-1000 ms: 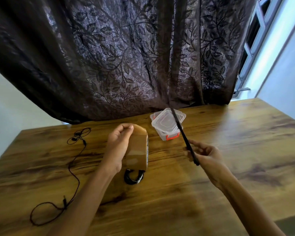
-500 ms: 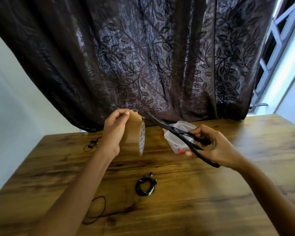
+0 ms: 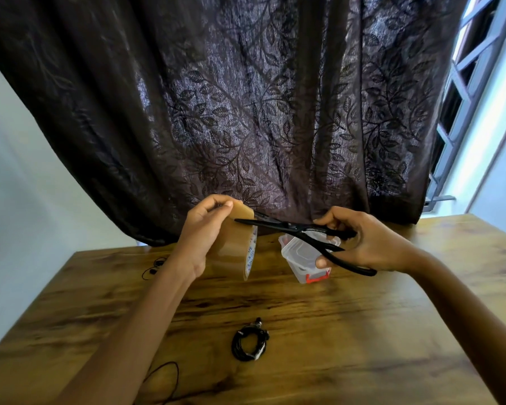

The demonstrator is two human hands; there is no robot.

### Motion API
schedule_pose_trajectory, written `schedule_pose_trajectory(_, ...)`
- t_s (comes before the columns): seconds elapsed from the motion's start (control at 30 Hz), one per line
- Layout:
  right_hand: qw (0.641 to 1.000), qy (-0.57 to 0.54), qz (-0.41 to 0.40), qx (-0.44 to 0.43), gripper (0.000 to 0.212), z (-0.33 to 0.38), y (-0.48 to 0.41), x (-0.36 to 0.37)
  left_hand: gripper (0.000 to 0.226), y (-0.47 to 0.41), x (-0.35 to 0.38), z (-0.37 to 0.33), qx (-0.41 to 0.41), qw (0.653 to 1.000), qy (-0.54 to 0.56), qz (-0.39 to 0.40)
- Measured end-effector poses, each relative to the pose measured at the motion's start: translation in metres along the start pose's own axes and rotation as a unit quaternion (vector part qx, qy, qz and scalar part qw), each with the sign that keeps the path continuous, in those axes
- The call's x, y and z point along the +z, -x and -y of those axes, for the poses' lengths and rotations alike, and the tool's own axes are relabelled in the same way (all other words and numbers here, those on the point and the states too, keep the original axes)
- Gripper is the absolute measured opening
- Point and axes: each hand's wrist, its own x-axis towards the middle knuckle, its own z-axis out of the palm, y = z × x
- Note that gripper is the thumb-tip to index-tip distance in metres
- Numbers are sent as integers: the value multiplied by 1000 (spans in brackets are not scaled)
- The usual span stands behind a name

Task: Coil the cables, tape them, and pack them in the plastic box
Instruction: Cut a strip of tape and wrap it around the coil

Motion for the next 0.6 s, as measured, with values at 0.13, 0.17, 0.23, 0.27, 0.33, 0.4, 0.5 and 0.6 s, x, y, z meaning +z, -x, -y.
schedule_pose_trajectory(0.13,1000,3,2,-7,59,2,-3,0,19,1,4,-2,-19,1000,13,12)
schedule_pose_trajectory(0.17,1000,0,5,-7,59,3,-4,0,19,1,4,-2,-25,999,20,15)
schedule_pose_trajectory(0.23,1000,-1,8,-11,59,4,-5,0,19,1,4,-3,-34,999,29,23)
schedule_pose_trajectory(0.27,1000,-2,9,-12,59,5,-6,0,19,1,4,-4,-36,999,31,27)
schedule_pose_trajectory(0.33,1000,-3,10,-16,58,6,-7,1,20,1,4,-5,-38,998,33,34)
schedule_pose_trajectory(0.4,1000,0,7,-18,58,7,-8,2,20,1,3,-5,-40,998,33,42)
schedule_pose_trajectory(0.5,1000,0,5,-19,57,8,-10,3,19,0,2,-5,-45,997,34,51)
schedule_pose_trajectory(0.6,1000,3,1,-19,57,11,-11,4,19,-1,1,-4,-51,997,38,53)
